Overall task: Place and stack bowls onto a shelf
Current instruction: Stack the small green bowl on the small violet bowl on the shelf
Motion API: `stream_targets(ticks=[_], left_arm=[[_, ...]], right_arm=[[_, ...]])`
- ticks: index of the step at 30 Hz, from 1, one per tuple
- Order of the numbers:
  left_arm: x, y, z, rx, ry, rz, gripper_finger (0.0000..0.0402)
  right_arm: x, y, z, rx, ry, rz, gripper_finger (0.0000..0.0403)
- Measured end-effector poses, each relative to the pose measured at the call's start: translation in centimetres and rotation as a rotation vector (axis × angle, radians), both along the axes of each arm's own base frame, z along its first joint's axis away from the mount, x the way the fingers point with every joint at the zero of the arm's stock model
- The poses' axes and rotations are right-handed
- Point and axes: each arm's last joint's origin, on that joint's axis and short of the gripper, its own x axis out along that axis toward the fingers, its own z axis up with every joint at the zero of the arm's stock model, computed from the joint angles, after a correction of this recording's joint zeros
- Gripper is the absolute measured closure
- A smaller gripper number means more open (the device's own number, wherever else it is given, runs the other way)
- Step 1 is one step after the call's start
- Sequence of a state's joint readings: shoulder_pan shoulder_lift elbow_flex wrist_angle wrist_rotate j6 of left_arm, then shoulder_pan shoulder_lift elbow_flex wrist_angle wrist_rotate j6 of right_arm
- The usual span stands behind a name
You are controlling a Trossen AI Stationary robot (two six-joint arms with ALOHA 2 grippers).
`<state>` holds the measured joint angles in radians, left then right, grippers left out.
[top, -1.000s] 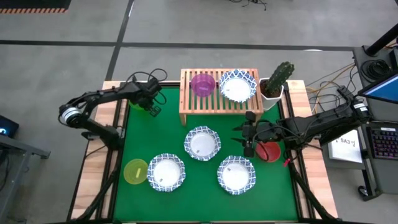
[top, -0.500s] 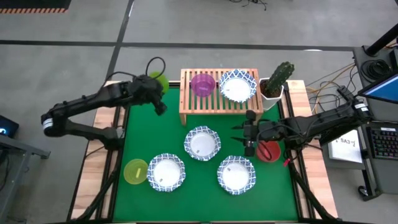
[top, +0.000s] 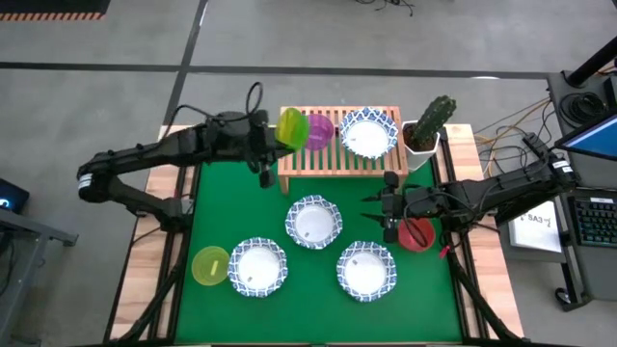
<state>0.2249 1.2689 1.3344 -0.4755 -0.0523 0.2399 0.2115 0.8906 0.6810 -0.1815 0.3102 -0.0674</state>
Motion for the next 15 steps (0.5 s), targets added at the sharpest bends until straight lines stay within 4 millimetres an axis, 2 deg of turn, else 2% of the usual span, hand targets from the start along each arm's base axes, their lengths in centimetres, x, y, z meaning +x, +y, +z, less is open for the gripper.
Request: stream_targets(ticks=[9,15], left_arm=[[4.1,0.9,0.0,0.094,0.074,-0.067,0.0402],[6.1,1.6,-0.2,0.122,0.106,-0.079,0.0402]], right_arm=[[-0.6,-0.1,-0.7,0.042,0.003,-0.016,0.0235],[-0.9,-0.2,-0.9,0.062,0.004,-0.023,0.0235]])
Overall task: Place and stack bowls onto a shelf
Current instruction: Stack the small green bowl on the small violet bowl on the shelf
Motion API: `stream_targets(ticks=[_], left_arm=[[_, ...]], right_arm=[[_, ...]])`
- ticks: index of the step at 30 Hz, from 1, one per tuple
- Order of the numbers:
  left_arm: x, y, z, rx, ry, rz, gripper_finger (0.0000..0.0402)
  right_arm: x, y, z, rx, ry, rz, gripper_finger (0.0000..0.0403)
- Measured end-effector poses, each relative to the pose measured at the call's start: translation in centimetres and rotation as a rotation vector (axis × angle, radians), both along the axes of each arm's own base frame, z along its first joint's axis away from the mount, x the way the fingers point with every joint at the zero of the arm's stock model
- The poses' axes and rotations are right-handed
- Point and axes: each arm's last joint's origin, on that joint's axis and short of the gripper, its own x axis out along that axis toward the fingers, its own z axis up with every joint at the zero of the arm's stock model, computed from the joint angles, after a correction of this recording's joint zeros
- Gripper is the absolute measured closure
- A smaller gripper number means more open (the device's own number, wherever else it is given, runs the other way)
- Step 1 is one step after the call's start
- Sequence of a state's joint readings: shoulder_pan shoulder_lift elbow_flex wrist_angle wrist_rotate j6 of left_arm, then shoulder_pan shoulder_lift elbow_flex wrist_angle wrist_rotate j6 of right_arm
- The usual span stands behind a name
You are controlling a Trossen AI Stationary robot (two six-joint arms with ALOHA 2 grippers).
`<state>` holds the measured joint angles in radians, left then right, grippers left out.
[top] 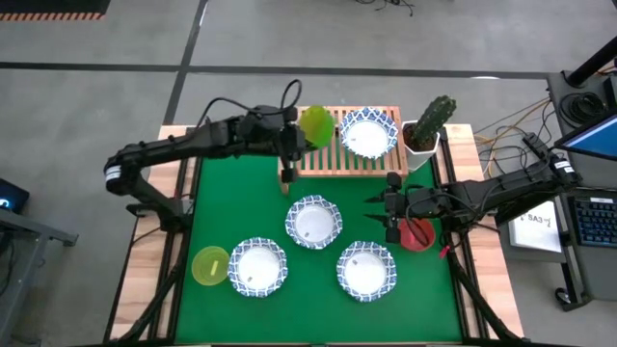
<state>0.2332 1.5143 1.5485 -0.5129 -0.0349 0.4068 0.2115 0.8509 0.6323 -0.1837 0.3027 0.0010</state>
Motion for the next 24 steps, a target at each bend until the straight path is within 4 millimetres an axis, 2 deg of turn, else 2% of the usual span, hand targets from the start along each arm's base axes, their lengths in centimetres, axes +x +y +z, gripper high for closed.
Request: stream_targets(ticks=[8,24], left_arm=[[1.6,1.1,-0.6,0.019,0.021,0.008,0.0401],[2.6,4.7,-3.5,-0.01,0.113,0.184,0.0401]], right_arm=[[0.0,0.0,0.0,-0.001,-0.001,0.0,0.0235],[0.0,0.0,0.0,-0.001,-0.001,0.0,0.0235]])
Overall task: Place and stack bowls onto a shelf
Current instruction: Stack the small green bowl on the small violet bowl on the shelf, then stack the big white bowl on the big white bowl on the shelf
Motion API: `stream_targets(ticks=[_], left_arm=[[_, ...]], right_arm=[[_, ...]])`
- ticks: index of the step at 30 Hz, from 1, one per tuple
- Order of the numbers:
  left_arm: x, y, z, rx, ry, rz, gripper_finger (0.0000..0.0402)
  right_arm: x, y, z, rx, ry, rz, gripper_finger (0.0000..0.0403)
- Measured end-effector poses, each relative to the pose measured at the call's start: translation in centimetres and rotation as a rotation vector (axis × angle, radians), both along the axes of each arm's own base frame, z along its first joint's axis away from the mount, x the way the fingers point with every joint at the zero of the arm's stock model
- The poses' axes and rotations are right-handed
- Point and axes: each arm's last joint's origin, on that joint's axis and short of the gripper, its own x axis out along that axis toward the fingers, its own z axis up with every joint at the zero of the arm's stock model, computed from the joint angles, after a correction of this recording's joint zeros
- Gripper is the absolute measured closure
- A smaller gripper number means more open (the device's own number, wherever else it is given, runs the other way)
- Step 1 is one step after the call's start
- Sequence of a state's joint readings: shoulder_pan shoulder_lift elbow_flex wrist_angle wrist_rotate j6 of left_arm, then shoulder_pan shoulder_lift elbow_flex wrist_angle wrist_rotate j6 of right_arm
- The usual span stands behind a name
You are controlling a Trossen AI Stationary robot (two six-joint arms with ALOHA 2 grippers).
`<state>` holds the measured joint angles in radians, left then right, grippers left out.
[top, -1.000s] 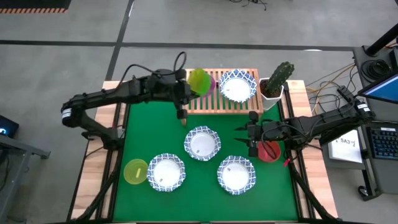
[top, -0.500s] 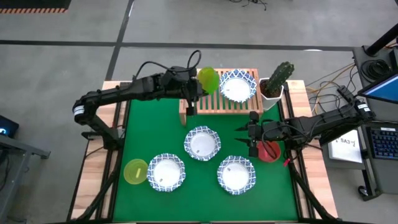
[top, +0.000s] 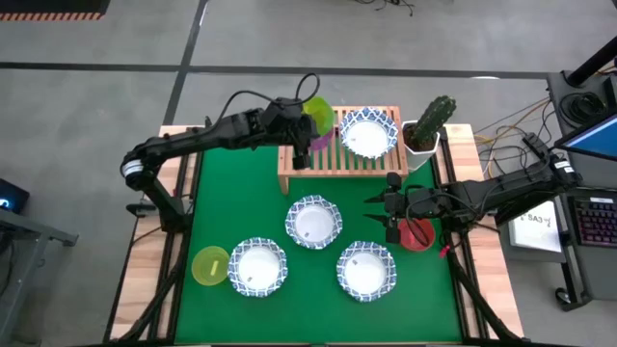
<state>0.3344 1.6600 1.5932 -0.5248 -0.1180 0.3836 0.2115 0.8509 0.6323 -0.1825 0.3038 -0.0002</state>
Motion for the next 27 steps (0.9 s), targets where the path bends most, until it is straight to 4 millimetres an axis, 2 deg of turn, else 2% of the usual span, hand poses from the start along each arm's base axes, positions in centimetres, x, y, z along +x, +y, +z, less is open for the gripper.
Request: stream_targets(ticks=[6,18,23,27], left_arm=[[-0.1,0.5,-0.3,-0.008,0.018,0.017,0.0387],[-0.3,0.0,0.2,-0.009,-0.003,0.014,0.03],[-1.6,-0.8,1.8,-0.036,-0.042,0.028,0.0287],[-3.5,-2.2,2.8,-0.181,-0.046,0.01,0.0287]], right_arm=[[0.0,0.0,0.0,0.0,0.0,0.0,0.0235],[0.0,0.0,0.0,0.0,0.0,0.0,0.0235],[0.0,0.0,0.0,-0.001,0.001,-0.001,0.0235],[0.0,0.0,0.0,-0.001,0.001,-0.002,0.0235]])
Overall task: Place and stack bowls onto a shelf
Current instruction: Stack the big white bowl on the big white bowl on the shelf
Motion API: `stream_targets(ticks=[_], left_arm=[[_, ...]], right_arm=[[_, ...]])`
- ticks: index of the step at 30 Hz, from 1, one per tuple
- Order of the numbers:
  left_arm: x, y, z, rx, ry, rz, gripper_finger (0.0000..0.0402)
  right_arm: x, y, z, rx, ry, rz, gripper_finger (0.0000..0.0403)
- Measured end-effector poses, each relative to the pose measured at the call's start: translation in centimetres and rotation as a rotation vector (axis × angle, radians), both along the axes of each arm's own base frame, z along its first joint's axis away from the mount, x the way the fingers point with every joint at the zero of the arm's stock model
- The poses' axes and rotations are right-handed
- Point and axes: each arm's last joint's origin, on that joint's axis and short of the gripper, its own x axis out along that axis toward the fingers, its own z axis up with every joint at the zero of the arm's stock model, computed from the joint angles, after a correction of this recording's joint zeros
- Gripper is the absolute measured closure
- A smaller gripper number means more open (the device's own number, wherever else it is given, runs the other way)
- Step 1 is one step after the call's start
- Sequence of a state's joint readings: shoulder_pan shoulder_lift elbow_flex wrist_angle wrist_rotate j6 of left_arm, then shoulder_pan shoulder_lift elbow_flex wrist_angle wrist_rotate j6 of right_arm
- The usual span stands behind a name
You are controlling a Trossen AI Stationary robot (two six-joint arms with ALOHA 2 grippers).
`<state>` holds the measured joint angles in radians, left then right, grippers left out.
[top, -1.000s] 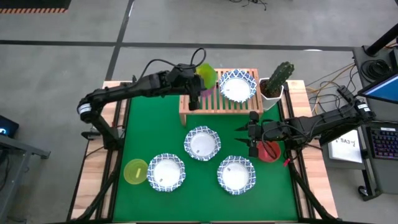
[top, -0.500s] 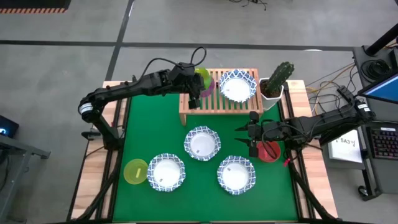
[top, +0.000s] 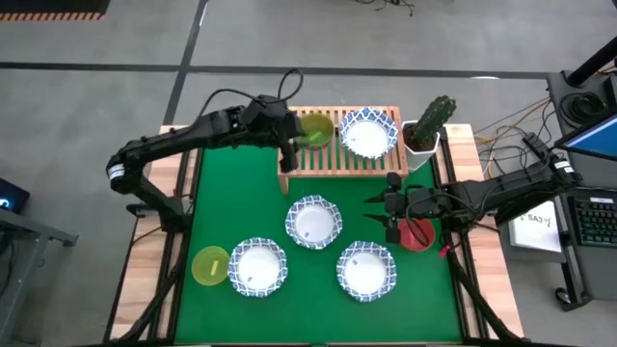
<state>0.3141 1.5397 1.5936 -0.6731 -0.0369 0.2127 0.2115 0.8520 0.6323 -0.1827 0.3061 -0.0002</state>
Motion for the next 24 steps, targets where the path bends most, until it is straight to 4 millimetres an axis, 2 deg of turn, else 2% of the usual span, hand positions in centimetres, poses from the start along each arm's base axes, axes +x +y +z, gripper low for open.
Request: stream_targets(ticks=[6,11,16,19,24], left_arm=[[-2.4,-3.7,-1.2,-0.346,0.194,-0.06,0.0294],[-3.1,-8.4,-4.1,-0.372,0.36,-0.176,0.0299],[-4.1,-12.0,-7.1,-0.367,0.402,-0.275,0.0299],[-4.7,-12.9,-8.3,-0.365,0.367,-0.306,0.03],[-6.6,-12.8,-9.3,-0.348,0.299,-0.298,0.03]], right_arm=[[0.0,0.0,0.0,0.028,-0.006,-0.024,0.0235],[0.0,0.0,0.0,0.101,-0.016,-0.06,0.0235],[0.0,0.0,0.0,0.205,-0.03,-0.107,0.0235],[0.0,0.0,0.0,0.273,-0.036,-0.131,0.0235],[0.3,0.3,0.8,0.416,-0.043,-0.109,0.0235]])
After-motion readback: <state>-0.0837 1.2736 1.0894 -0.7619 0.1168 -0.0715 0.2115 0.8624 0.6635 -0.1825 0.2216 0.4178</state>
